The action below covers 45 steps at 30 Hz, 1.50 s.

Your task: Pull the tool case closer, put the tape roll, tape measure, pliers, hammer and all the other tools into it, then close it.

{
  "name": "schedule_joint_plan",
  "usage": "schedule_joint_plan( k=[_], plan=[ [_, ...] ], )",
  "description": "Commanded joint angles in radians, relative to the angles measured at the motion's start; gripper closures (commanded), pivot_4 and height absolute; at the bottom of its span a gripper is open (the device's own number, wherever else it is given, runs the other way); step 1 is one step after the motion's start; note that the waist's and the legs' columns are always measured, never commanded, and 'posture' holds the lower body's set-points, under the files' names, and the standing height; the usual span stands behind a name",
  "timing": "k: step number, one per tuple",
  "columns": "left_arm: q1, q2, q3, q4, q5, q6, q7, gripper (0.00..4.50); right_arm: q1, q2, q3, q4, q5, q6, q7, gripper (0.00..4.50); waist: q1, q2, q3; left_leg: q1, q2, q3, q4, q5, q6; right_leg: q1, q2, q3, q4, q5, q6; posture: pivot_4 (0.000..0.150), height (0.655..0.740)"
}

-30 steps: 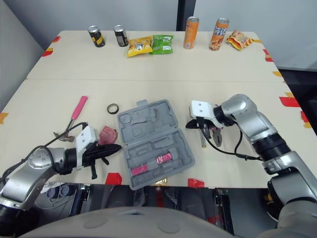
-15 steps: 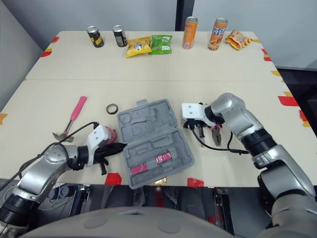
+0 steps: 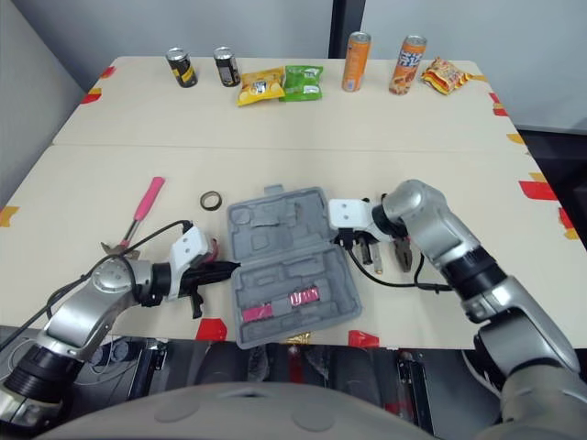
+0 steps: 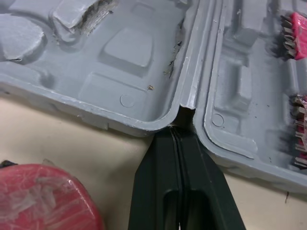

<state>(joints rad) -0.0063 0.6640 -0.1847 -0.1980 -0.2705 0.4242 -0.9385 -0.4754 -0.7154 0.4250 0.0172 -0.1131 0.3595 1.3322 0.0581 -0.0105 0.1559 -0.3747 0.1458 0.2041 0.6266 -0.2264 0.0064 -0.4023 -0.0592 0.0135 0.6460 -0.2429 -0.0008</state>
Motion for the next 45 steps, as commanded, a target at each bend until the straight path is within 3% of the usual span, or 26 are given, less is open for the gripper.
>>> schedule_joint_plan(
  k=[1,12,27,45],
  plan=[
    [-0.068,0.013,-0.021,0.037,0.020,-0.023,-0.041,4.45,0.073,-0.008,-0.029,-0.134,0.054,0.074,-0.014,4.50,0.001,0.000,0.000,0.000,0.000,0.000,0.000,0.000,0.000,0.000,0.000,0.000,0.000,0.000,0.000,0.150,0.7400],
    [-0.186,0.027,-0.084,0.106,0.050,-0.042,-0.176,4.45,0.226,-0.035,-0.081,-0.314,0.101,0.218,-0.104,4.50,-0.005,0.001,-0.001,0.000,0.000,-0.001,0.000,0.000,-0.001,0.000,0.000,0.000,0.000,0.000,0.000,0.150,0.7400],
    [-0.072,0.047,-0.085,-0.035,0.044,0.015,-0.172,4.45,0.315,-0.104,-0.093,-0.421,0.172,0.280,-0.151,4.50,-0.006,0.001,-0.001,0.001,0.000,-0.001,-0.001,0.000,-0.002,0.000,0.000,0.000,0.000,0.000,0.000,0.150,0.7400],
    [-0.016,0.072,-0.072,-0.072,0.048,0.028,-0.161,4.45,0.369,-0.108,-0.078,-0.473,0.206,0.310,-0.198,4.50,-0.009,0.001,-0.001,0.006,0.000,-0.001,-0.005,0.000,-0.003,0.004,0.000,0.000,-0.002,0.000,0.000,0.150,0.7400]
  ],
)
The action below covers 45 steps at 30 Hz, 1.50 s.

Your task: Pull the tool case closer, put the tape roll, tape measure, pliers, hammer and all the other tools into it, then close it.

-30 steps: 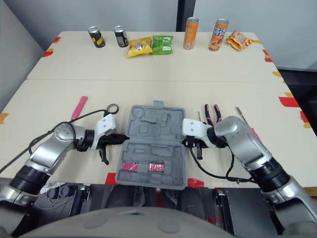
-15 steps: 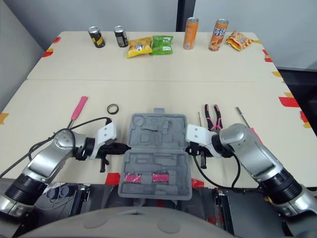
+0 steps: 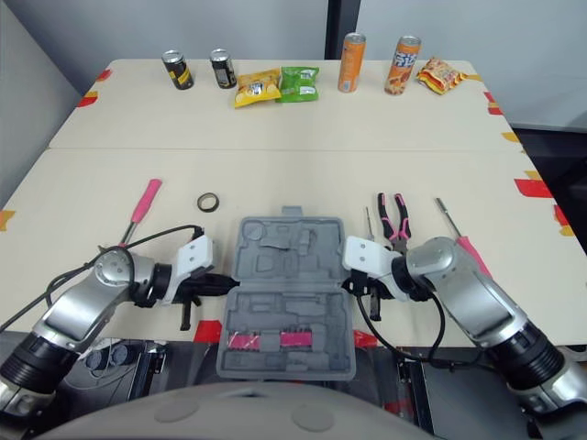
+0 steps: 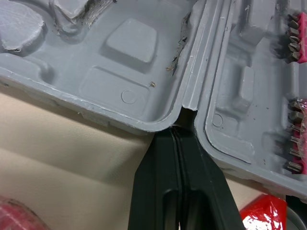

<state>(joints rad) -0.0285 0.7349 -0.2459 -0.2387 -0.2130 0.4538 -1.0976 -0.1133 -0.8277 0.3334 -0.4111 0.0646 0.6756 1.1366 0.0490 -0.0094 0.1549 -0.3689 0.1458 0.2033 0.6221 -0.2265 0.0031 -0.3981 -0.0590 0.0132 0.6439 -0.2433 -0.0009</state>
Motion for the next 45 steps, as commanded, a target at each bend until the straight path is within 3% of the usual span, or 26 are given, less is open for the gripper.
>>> schedule_joint_plan(
  k=[1,13,24,29,36,42,45],
  plan=[
    [0.004,0.000,-0.011,-0.027,-0.007,-0.004,0.000,4.45,0.008,0.003,0.013,-0.043,0.029,-0.006,-0.005,4.50,0.000,0.000,0.000,0.000,0.000,0.000,0.000,0.000,0.000,0.000,0.000,0.000,0.000,0.000,0.000,0.150,0.7400],
    [0.006,-0.014,-0.010,0.017,0.033,-0.076,0.031,4.45,0.029,-0.029,-0.011,-0.037,0.034,-0.020,-0.038,4.50,0.002,0.000,0.000,0.000,0.000,0.000,0.000,0.000,0.000,0.001,0.000,0.000,-0.001,0.000,0.000,0.150,0.7400],
    [0.107,0.010,0.148,-0.012,-0.039,-0.141,0.062,4.45,0.153,-0.082,-0.234,-0.083,0.164,-0.032,-0.051,4.50,0.003,0.000,0.000,0.000,0.000,0.000,-0.002,0.000,-0.001,0.001,0.000,0.000,-0.002,0.000,0.000,0.150,0.7400],
    [0.196,-0.068,0.297,-0.085,-0.158,-0.179,0.120,4.45,0.271,0.011,-0.455,-0.145,0.364,-0.145,-0.021,4.50,0.003,0.001,0.000,0.000,0.000,0.000,-0.003,0.000,-0.001,0.000,0.000,0.000,-0.004,0.000,0.000,0.150,0.7400],
    [0.320,-0.224,0.501,-0.153,-0.359,-0.217,0.199,4.45,0.370,0.254,-0.664,-0.148,0.544,-0.285,-0.148,4.50,0.004,0.000,0.000,0.000,0.000,-0.001,-0.004,-0.001,-0.001,0.002,0.000,-0.001,-0.006,0.000,0.000,0.150,0.7400],
    [0.359,-0.222,0.595,-0.090,-0.438,-0.243,0.139,4.45,0.409,0.296,-0.694,-0.018,0.479,-0.484,-0.119,4.50,0.001,0.000,0.000,0.000,0.000,-0.002,-0.006,-0.001,-0.001,0.003,0.000,-0.002,-0.010,0.000,0.001,0.150,0.7400],
    [0.375,-0.205,0.667,-0.014,-0.472,-0.253,0.096,3.58,0.485,0.284,-0.758,0.075,0.487,-0.592,-0.041,3.61,0.004,0.000,0.000,0.000,0.000,-0.002,-0.008,-0.001,-0.001,0.004,0.000,-0.004,-0.015,0.000,0.001,0.150,0.7400]
  ],
)
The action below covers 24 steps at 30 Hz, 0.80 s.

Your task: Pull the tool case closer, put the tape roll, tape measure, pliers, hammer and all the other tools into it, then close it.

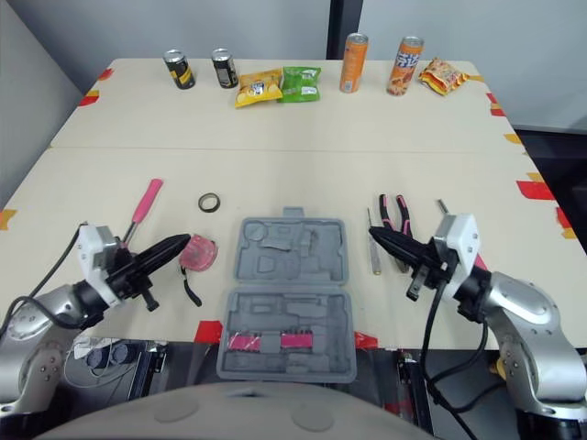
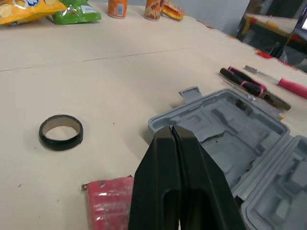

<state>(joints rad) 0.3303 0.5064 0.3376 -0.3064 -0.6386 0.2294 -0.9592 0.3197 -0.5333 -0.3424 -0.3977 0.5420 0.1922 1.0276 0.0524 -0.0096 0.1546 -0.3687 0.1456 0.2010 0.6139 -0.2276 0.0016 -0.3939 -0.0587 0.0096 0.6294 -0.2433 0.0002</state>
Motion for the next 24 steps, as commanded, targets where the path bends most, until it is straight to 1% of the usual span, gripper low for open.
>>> schedule_joint_plan(
  k=[1,3,5,8,10,11,12,14,18,22,24],
  plan=[
    [0.026,0.028,0.108,0.083,-0.050,-0.037,-0.057,3.24,0.086,-0.013,-0.113,0.095,0.020,-0.135,0.094,3.29,0.001,0.000,0.000,0.000,0.000,0.000,-0.001,0.000,0.000,0.000,0.000,0.000,-0.001,0.000,0.000,0.150,0.7400],
    [0.048,0.040,0.146,0.140,-0.048,-0.056,-0.089,2.60,0.144,-0.016,-0.174,0.162,0.039,-0.183,0.139,2.66,0.000,0.000,0.000,0.000,0.000,0.000,-0.003,0.000,0.000,0.001,0.000,-0.001,-0.005,0.000,0.000,0.150,0.7400],
    [0.073,0.056,0.173,0.199,-0.040,-0.075,-0.131,1.85,0.188,-0.022,-0.230,0.229,0.052,-0.225,0.176,1.91,-0.001,0.000,0.000,0.000,0.000,0.000,-0.004,0.000,0.000,0.002,0.000,-0.001,-0.007,0.000,0.000,0.150,0.7400],
    [0.111,0.081,0.198,0.286,-0.030,-0.096,-0.193,0.77,0.223,-0.037,-0.293,0.332,0.062,-0.275,0.217,0.89,-0.007,0.000,0.000,0.001,0.000,0.000,-0.005,0.000,0.000,0.003,0.000,-0.001,-0.009,0.000,0.000,0.150,0.7400],
    [0.132,0.094,0.212,0.336,-0.019,-0.114,-0.222,0.12,0.228,-0.048,-0.324,0.411,0.062,-0.308,0.237,0.23,-0.010,0.000,0.000,0.003,0.000,-0.001,-0.006,-0.001,-0.001,0.006,0.000,-0.002,-0.011,0.000,0.000,0.150,0.7400],
    [0.137,0.100,0.218,0.355,-0.017,-0.119,-0.231,0.00,0.228,-0.053,-0.334,0.441,0.061,-0.319,0.245,0.04,-0.010,0.000,0.000,0.003,0.000,-0.001,-0.006,-0.003,-0.003,0.007,0.000,-0.002,-0.011,0.000,0.000,0.150,0.7400],
    [0.138,0.106,0.224,0.375,-0.014,-0.126,-0.238,0.00,0.227,-0.057,-0.342,0.465,0.063,-0.327,0.250,0.04,-0.009,0.000,0.001,0.004,0.000,-0.001,-0.006,-0.005,-0.008,0.007,0.000,-0.002,-0.011,0.000,0.001,0.150,0.7400],
    [0.134,0.116,0.232,0.404,-0.013,-0.131,-0.249,0.00,0.220,-0.063,-0.351,0.499,0.064,-0.338,0.252,0.04,-0.007,-0.001,0.002,0.006,0.000,-0.001,-0.006,-0.005,-0.008,0.008,0.000,-0.002,-0.011,0.000,0.001,0.150,0.7400],
    [0.131,0.123,0.234,0.414,-0.015,-0.135,-0.256,0.00,0.212,-0.075,-0.354,0.532,0.069,-0.351,0.261,0.04,0.004,-0.001,0.003,0.020,0.000,0.000,-0.014,-0.006,-0.009,0.020,0.000,-0.002,-0.014,0.000,0.001,0.150,0.7400],
    [0.138,0.119,0.233,0.385,-0.024,-0.123,-0.252,0.00,0.205,-0.086,-0.352,0.536,0.081,-0.346,0.263,0.04,0.015,-0.001,0.003,0.021,0.000,0.000,-0.017,-0.005,-0.009,0.020,0.000,-0.004,-0.015,0.000,0.001,0.150,0.7400],
    [0.137,0.115,0.230,0.366,-0.029,-0.116,-0.245,0.00,0.200,-0.092,-0.345,0.532,0.084,-0.341,0.265,0.04,0.018,-0.001,0.003,0.020,0.000,0.000,-0.018,-0.004,-0.006,0.019,0.000,-0.005,-0.015,0.000,0.001,0.150,0.7400]
  ],
)
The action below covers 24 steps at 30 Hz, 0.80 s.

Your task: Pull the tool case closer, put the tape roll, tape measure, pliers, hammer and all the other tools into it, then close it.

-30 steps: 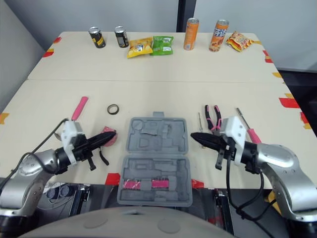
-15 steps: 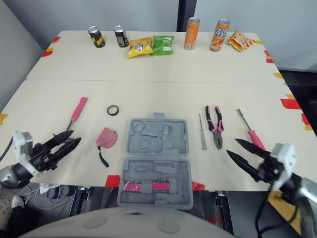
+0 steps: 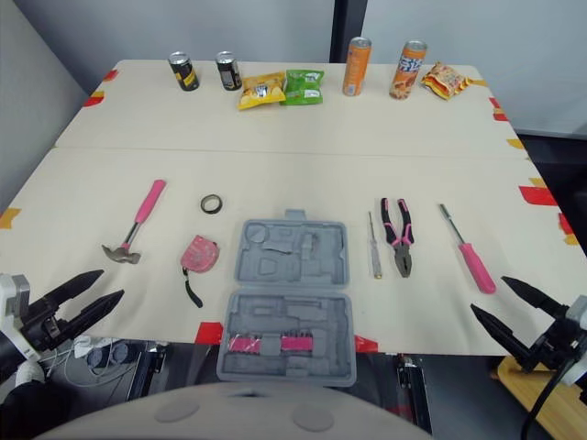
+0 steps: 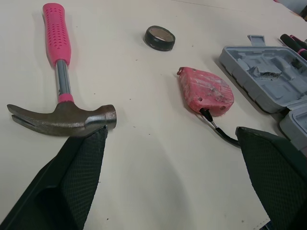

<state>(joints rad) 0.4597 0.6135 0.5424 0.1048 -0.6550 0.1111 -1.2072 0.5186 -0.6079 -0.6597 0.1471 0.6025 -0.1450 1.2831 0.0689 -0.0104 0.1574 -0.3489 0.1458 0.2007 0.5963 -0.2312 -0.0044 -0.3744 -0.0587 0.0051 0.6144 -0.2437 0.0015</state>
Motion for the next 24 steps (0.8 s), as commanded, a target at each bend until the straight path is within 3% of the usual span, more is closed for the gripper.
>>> schedule_joint_plan(
  k=[1,9,24],
  plan=[
    [0.004,0.009,0.021,-0.056,-0.016,0.009,0.005,0.00,-0.004,-0.021,-0.022,-0.016,0.024,0.000,0.010,0.04,0.003,0.000,0.000,0.000,0.000,0.000,0.000,0.000,0.001,0.000,0.000,0.000,0.000,0.000,0.000,0.150,0.7400],
    [-0.041,0.002,-0.016,-0.194,-0.045,0.077,0.048,0.00,-0.042,-0.039,0.003,-0.063,0.035,0.043,0.012,0.04,0.017,0.000,0.000,-0.001,0.000,0.000,0.000,0.001,0.001,0.000,0.000,-0.001,-0.002,0.000,0.000,0.150,0.7400],
    [-0.303,0.080,-0.239,-0.423,-0.081,0.256,0.052,0.00,-0.176,-0.121,0.124,-0.424,0.141,0.290,-0.035,0.04,0.021,0.002,-0.002,-0.003,0.000,-0.001,0.002,0.004,0.007,-0.002,0.000,-0.003,0.001,0.000,0.000,0.150,0.7400]
  ],
)
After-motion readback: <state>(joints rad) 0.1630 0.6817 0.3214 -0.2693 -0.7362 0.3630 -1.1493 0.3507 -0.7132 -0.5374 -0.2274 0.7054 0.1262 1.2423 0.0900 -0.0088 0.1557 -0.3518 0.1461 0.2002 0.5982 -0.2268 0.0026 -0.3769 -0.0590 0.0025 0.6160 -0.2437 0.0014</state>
